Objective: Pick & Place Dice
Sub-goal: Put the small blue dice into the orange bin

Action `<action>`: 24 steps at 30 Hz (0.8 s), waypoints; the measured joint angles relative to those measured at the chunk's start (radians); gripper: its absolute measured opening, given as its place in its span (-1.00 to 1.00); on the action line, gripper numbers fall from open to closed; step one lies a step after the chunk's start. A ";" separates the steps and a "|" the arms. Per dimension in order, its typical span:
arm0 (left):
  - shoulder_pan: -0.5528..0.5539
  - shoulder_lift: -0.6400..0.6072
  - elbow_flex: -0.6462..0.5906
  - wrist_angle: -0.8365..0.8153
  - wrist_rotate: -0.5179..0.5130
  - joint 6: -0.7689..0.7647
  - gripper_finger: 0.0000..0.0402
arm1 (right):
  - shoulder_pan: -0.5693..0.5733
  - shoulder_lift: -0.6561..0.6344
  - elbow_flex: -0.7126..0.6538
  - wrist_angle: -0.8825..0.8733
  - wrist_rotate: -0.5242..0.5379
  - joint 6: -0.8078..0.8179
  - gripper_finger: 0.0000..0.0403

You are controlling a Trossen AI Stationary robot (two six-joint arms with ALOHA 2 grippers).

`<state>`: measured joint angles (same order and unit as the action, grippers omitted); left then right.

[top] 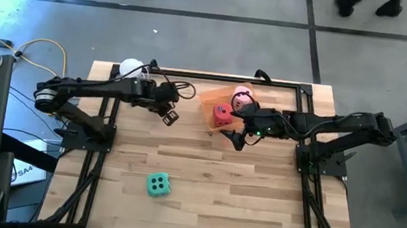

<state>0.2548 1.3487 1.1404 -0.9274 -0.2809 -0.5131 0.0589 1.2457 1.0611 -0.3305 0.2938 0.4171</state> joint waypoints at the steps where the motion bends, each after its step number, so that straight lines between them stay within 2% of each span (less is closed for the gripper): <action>1: -0.004 -0.005 0.000 -0.019 -0.028 0.000 -0.78 | 0.000 0.000 0.000 0.003 0.000 -0.002 0.99; 5: -0.002 -0.012 0.000 -0.103 -0.080 -0.092 -0.75 | 0.000 0.002 0.000 0.006 0.000 -0.003 0.99; 14: 0.059 -0.011 0.000 -0.239 -0.033 -0.171 -0.45 | 0.000 0.005 0.000 0.006 -0.004 -0.004 0.99; 19: 0.100 -0.011 0.000 -0.363 -0.017 -0.244 -0.41 | 0.000 0.005 0.000 0.006 -0.008 -0.004 0.99; 24: 0.146 -0.011 0.000 -0.459 -0.025 -0.238 -0.41 | 0.000 0.005 0.000 0.006 -0.008 -0.003 0.99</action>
<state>0.4010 1.3373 1.1408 -1.3864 -0.3055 -0.7513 0.0592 1.2507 1.0611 -0.3248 0.2855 0.4137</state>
